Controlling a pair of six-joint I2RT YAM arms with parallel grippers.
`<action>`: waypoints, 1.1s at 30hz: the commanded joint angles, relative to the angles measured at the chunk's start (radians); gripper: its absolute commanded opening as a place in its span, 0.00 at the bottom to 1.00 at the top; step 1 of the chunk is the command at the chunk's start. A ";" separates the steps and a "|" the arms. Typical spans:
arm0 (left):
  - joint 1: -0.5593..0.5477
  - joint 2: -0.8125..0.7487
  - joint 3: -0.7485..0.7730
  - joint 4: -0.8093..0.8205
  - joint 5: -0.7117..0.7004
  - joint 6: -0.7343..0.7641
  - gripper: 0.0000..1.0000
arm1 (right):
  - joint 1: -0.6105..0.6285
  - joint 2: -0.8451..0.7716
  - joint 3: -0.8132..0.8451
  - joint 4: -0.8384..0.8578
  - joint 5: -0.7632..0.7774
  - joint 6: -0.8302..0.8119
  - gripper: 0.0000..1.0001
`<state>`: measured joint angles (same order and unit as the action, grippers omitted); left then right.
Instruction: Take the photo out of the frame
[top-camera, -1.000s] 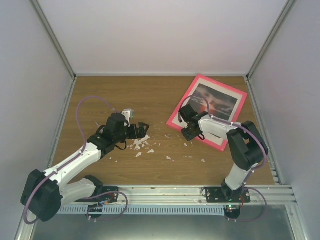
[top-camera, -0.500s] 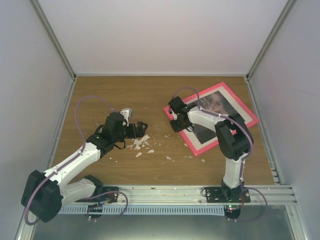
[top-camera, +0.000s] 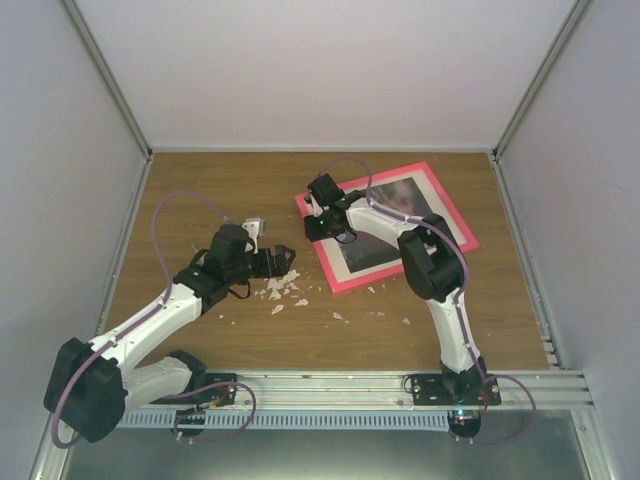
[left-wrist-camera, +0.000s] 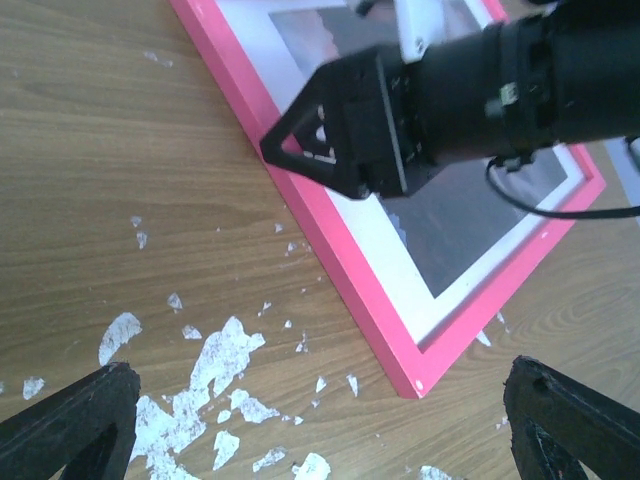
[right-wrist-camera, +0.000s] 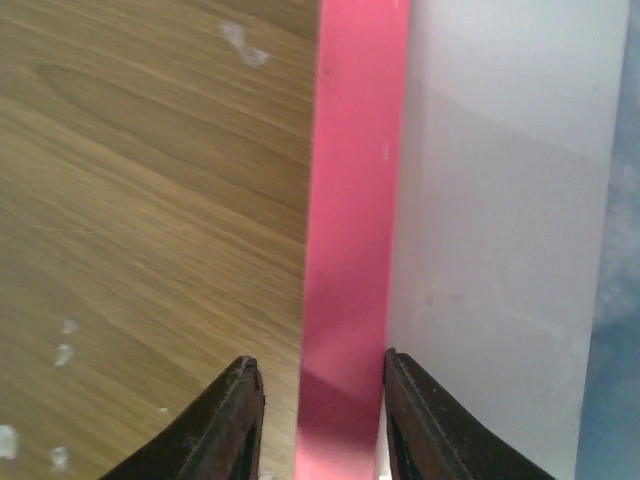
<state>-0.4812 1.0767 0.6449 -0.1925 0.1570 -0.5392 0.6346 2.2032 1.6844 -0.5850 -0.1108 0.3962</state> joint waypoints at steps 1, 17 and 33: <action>0.002 0.047 0.022 0.004 0.034 0.006 0.99 | 0.003 -0.043 0.010 0.061 -0.093 -0.014 0.38; -0.118 0.271 0.089 0.119 0.110 -0.039 0.99 | -0.540 -0.527 -0.511 0.184 -0.043 -0.129 0.86; -0.145 0.519 0.187 0.190 0.179 -0.052 0.99 | -0.937 -0.314 -0.401 0.283 -0.176 -0.089 1.00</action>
<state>-0.6201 1.5700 0.7959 -0.0624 0.3115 -0.5877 -0.2916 1.8034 1.2503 -0.3134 -0.2379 0.3008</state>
